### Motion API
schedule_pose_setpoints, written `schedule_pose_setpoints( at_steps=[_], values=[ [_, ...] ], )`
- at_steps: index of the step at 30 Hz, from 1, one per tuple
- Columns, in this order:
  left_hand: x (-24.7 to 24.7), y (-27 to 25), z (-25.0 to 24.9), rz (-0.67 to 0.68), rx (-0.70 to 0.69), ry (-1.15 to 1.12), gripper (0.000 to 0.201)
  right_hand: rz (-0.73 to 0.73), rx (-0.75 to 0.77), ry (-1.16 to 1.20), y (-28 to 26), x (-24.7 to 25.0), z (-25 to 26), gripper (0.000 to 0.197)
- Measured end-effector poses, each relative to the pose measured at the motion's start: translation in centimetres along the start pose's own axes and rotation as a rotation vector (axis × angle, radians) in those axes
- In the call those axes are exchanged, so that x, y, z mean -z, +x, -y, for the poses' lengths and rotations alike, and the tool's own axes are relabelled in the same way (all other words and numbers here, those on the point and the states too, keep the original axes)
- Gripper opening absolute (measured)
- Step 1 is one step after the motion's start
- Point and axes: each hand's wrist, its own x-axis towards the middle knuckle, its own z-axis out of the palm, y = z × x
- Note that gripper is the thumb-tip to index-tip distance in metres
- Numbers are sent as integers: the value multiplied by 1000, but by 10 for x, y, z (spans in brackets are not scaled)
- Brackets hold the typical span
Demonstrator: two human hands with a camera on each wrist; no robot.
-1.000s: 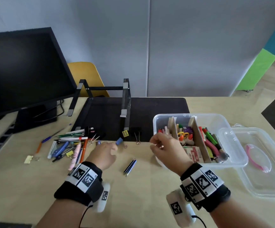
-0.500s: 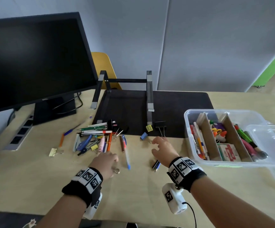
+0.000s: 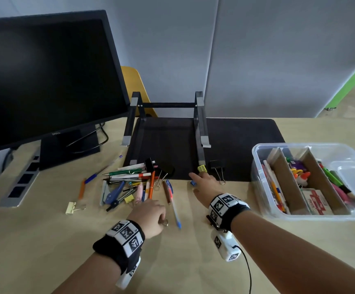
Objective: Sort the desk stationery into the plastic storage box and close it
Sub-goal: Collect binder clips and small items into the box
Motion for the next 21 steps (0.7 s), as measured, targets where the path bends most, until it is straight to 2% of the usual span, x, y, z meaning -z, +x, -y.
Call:
schedule_pose_setpoints(
  at_steps=[6, 10, 14, 17, 21],
  values=[
    [6, 10, 2, -1, 9, -48, 19, -70, -53, -6, 6, -5, -3, 26],
    [10, 15, 5, -10, 21, -143, 12, -223, -87, 92, 8, -1, -13, 31],
    [20, 17, 4, -60, 52, -317, 12, -418, -252, 270, 11, 7, -26, 32],
    [26, 29, 6, -117, 93, -467, 11, -442, -330, 343, 17, 7, -37, 31],
    [42, 52, 8, -191, 119, -582, 13, -448, -356, 400, 23, 6, -41, 29]
  ],
)
